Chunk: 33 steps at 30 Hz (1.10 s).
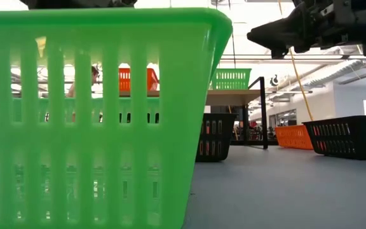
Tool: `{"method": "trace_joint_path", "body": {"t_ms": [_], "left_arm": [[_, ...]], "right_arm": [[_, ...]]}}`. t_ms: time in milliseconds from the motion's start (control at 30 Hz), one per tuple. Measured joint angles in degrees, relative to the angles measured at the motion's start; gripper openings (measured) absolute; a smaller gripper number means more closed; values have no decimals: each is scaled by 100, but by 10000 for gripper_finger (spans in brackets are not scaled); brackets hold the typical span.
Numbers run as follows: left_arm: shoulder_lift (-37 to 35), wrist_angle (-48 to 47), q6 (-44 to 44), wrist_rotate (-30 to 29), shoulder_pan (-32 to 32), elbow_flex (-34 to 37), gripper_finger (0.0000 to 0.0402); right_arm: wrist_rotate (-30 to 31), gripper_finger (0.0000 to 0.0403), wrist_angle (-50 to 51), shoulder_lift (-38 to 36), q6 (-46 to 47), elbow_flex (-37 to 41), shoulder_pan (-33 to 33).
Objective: Stack baskets on shelf by color
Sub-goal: Stack the left orange bin on the other orange bin on the shelf
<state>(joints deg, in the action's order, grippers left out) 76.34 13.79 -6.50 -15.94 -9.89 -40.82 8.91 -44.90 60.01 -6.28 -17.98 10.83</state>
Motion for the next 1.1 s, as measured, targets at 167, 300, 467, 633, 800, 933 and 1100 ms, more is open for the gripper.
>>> {"method": "trace_joint_path", "body": {"t_ms": [167,300,467,633,800,933,1100], "left_arm": [[0,104,52,0,-44,0,81],[0,132,78,-4,-44,0,81],[0,143,87,-9,-37,0,81],[0,148,96,-9,-37,0,81],[0,148,93,-9,-37,0,81],[0,148,93,-9,-37,-2,81],[2,148,94,-9,-37,-4,81]], "right_arm": [[4,80,-27,0,2,0,0],[2,80,-26,0,2,0,0],[2,80,-10,0,2,0,0],[0,80,-5,0,3,0,0],[1,80,3,0,2,0,0],[0,80,10,0,4,0,0],[0,80,9,0,139,0,0]]}}
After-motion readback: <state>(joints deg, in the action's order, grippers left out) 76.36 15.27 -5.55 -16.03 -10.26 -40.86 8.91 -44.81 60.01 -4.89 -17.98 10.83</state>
